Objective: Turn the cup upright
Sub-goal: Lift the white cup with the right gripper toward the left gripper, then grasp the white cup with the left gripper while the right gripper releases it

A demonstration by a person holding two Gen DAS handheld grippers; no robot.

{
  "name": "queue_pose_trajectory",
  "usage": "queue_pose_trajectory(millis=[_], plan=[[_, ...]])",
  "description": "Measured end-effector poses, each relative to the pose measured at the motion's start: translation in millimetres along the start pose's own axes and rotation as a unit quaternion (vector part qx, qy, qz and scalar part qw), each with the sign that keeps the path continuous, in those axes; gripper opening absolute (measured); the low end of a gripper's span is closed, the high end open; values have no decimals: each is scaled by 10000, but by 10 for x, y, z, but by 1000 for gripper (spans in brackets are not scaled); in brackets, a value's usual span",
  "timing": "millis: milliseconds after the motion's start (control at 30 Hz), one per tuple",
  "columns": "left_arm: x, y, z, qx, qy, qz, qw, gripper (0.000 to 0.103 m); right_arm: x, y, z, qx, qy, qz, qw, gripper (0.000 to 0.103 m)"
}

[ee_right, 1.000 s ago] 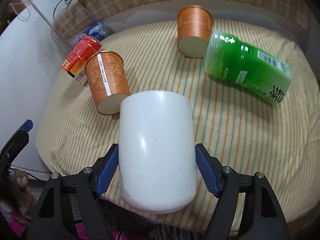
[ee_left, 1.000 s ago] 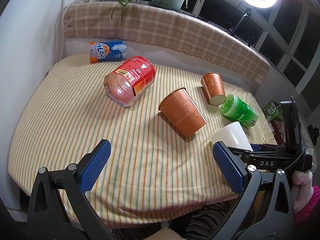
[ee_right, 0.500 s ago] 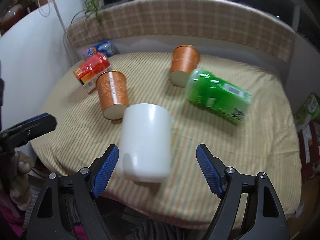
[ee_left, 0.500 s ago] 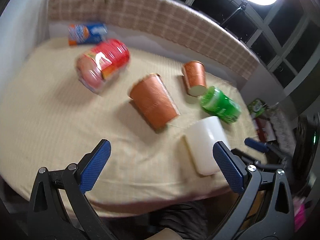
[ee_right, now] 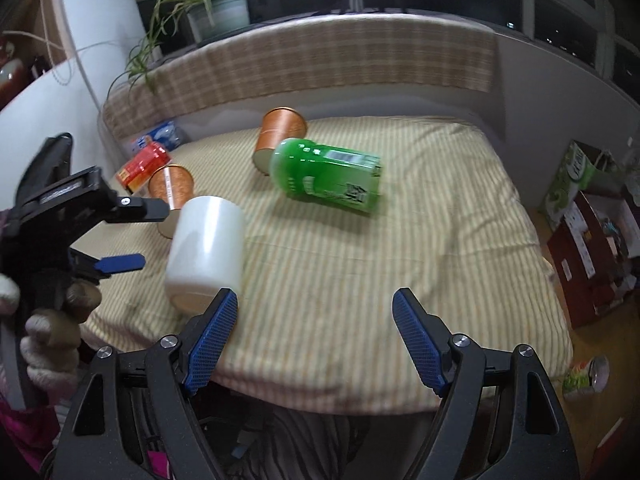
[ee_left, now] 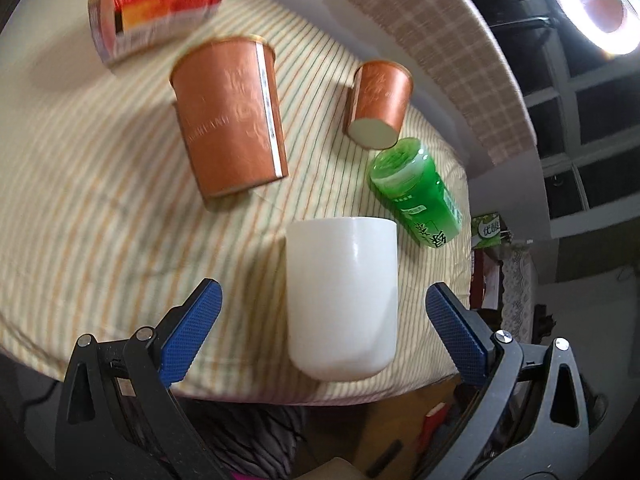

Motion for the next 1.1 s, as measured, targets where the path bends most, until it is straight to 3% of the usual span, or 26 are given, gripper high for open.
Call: queue_pose_trajectory(millis=[300,367,500,800,1100], plan=[[-297,-13,-199,-49,366,54,9993,94,-17,-136,-239,-184,83,63,9998,80],[-366,-25,-228,-131,476,68,9988,85,-21,-151,-289,-210,70,60,9997,80],[-459,-49,-222,-151,580,111,9981,77,-33,-178,-377,-283,41,75,9996,80],[-397,-123,-355,-680,778,-220,9944,76,-121,-227,-500,-440,56,181,9989,80],[-136,-259,-527,-1522,925,-847,9804,76,-201,-233,-459,-427,95,264,9987,80]])
Point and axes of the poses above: each gripper's, at about its wrist camera, not at the fingertips, and x roughly against the way its jaws point, z to its left, y to its top, the point moved 1 cm from there along -x, roughly the way its jaws point, and after that the axes turned 2 degrees about -z, right-handed, at the moved point
